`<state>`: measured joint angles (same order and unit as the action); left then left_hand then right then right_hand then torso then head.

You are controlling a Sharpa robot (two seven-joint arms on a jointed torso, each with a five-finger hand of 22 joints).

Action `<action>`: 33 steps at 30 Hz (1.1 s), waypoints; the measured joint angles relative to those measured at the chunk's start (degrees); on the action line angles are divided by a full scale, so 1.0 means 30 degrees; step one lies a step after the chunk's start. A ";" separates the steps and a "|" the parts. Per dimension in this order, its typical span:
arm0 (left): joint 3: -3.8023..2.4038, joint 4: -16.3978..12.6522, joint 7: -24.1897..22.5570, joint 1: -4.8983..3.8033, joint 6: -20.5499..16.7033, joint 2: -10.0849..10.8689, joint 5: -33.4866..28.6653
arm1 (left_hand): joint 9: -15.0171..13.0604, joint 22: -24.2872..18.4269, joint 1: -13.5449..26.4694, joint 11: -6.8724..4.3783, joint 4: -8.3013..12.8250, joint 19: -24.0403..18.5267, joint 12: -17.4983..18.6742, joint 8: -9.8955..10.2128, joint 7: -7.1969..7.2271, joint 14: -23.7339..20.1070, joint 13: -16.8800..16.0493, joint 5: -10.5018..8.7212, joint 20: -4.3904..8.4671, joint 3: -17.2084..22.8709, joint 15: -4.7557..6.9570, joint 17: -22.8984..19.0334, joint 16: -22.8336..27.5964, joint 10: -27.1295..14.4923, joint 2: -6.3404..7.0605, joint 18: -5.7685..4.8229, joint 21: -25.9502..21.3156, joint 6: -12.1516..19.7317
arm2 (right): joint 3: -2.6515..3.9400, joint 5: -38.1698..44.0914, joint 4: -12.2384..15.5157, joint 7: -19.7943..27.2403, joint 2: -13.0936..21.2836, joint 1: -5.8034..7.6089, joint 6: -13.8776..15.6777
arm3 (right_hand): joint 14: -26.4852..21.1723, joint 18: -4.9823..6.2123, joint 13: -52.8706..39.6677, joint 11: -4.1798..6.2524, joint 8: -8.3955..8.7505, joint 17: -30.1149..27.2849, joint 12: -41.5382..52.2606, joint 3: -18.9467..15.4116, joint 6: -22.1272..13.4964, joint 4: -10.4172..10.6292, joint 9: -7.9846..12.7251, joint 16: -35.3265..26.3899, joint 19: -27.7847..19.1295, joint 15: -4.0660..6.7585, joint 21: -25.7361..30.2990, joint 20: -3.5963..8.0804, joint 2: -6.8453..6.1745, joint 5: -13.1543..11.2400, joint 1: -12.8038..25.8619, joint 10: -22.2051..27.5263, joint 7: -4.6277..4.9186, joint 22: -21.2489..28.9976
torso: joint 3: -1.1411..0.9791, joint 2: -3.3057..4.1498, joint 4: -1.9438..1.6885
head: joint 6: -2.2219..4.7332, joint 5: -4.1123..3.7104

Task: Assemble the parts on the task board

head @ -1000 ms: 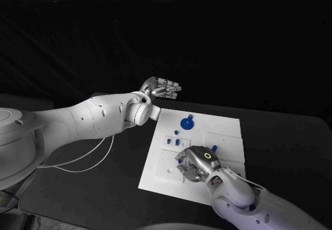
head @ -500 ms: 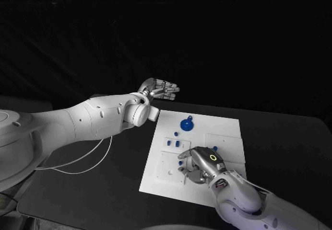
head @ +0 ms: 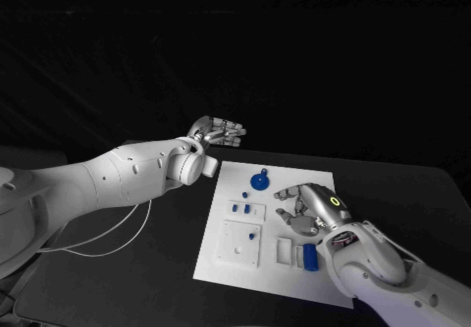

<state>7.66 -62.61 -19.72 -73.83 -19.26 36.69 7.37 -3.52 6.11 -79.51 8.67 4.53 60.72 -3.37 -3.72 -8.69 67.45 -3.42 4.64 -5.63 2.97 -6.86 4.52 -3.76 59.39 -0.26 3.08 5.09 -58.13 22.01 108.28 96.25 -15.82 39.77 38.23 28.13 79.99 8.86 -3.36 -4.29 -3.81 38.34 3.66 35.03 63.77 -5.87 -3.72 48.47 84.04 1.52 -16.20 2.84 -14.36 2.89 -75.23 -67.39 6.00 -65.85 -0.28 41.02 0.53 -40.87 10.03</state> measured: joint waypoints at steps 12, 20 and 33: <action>0.0006 -0.0046 -0.0033 0.0031 0.0288 0.0131 0.0016 | 0.0000 -0.0007 0.0000 -0.0093 0.0053 -0.0001 0.0000 0.0000 0.0000 -0.0136 -0.0001 0.0000 0.0000 -0.0052 0.0000 -0.0070 0.0000 0.0305 0.0000 0.0000 0.0000 0.0000 | 0.2119 -0.1848 -0.0321 -0.0418 0.1150 0.0022 -0.4846 | -0.0275 -0.0119 0.0001 -0.0380 0.0001 -0.0111 0.0000 -0.5972 -0.0927 0.0163 0.0010 0.0094 -0.0045 -0.0274 0.0413 -0.0177 0.0846 0.0814 -0.0287 0.1345 -0.0362 0.0259 | -0.0018 0.0005 -0.0011 | 0.0203 -0.0255; 0.0006 0.0001 -0.0043 0.0080 0.0388 0.0082 0.0018 | 0.0000 -0.0006 0.0000 -0.0094 0.0053 -0.0001 0.0000 0.0000 0.0000 -0.0136 0.0000 0.0000 0.0000 -0.0052 -0.0001 -0.0091 0.0000 0.0304 0.0000 0.0000 0.0000 0.0000 | 0.2266 -0.1523 -0.0733 -0.0733 0.1121 0.0017 -0.6910 | -0.0293 0.0081 0.0000 -0.0339 0.0002 -0.0183 0.0048 -0.6354 -0.1126 0.0350 0.0010 0.0094 -0.0069 -0.0291 0.0526 -0.0206 0.0816 0.0646 -0.0515 0.1442 -0.0509 0.0281 | 0.0004 0.0022 -0.0051 | 0.0146 -0.0309; 0.0009 0.0082 -0.0043 0.0125 0.0465 0.0034 0.0022 | 0.0000 -0.0004 0.0000 -0.0093 0.0053 -0.0001 0.0000 0.0000 0.0000 -0.0136 0.0000 0.0000 0.0001 -0.0052 -0.0001 -0.0088 0.0000 0.0304 0.0000 0.0000 0.0000 0.0000 | 0.2185 -0.0510 -0.1383 -0.0969 0.0607 0.0018 -0.8117 | -0.0185 0.0102 0.0000 0.0046 0.0002 -0.0212 0.0077 -0.3656 -0.0714 -0.0100 0.0009 0.0224 0.0037 -0.0057 0.0372 -0.0159 0.1110 0.0071 -0.0279 0.0020 -0.0356 0.0182 | 0.0015 0.0026 -0.0066 | 0.0026 -0.0264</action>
<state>7.69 -62.37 -19.85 -73.46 -17.86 36.79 7.44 -3.52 6.10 -79.51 8.39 4.69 60.71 -3.37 -3.72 -8.69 67.04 -3.42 4.64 -5.63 2.81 -6.86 4.26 -3.76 60.30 -0.26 3.08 5.08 -58.13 28.56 106.75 92.10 -18.73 41.59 38.29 3.78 79.43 9.16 -3.36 -4.15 -3.80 37.70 3.89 24.07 61.63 -6.17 -3.70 49.14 84.15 1.34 -15.09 2.36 -11.03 3.10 -76.07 -67.33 4.94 -65.31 -0.24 41.09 0.34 -40.80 9.24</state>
